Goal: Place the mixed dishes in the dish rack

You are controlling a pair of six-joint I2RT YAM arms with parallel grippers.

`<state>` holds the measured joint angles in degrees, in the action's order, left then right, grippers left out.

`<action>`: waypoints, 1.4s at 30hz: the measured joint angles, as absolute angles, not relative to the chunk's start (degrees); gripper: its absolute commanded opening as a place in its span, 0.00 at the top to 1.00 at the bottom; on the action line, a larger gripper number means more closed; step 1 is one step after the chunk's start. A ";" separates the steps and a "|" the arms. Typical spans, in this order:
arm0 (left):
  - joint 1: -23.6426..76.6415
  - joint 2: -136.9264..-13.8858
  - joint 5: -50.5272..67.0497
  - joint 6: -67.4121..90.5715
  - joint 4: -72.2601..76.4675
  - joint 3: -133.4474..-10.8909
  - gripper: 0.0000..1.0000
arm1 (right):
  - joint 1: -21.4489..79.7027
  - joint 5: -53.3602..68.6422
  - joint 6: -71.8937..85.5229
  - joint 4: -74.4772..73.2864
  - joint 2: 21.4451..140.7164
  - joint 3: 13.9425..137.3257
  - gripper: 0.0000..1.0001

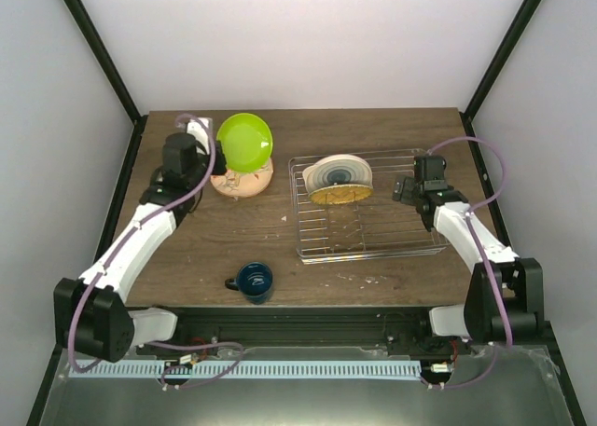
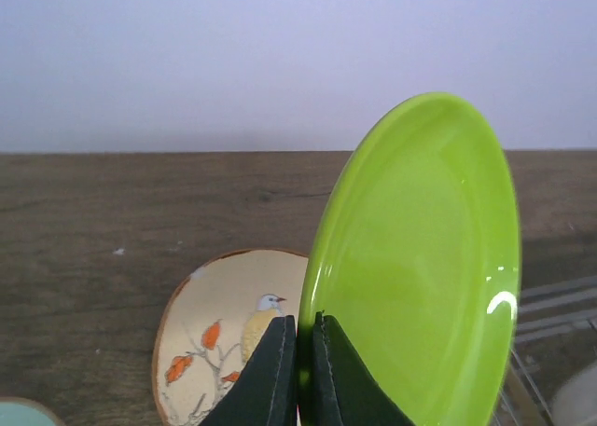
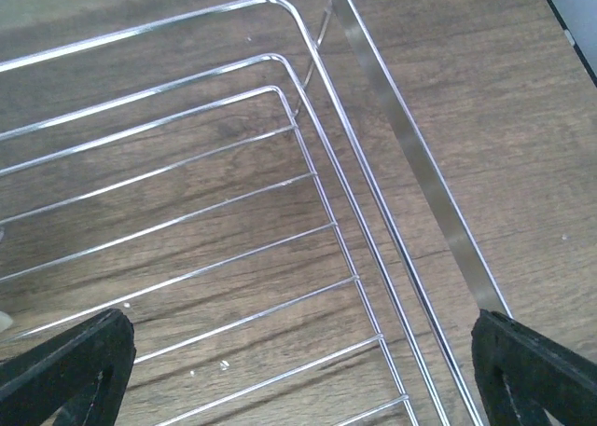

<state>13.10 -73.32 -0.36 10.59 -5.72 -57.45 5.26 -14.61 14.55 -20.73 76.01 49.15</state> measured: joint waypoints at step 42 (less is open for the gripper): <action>70.87 -75.50 -45.65 -43.29 21.61 -48.18 1.00 | 4.73 -16.93 18.52 -22.13 76.36 49.98 0.00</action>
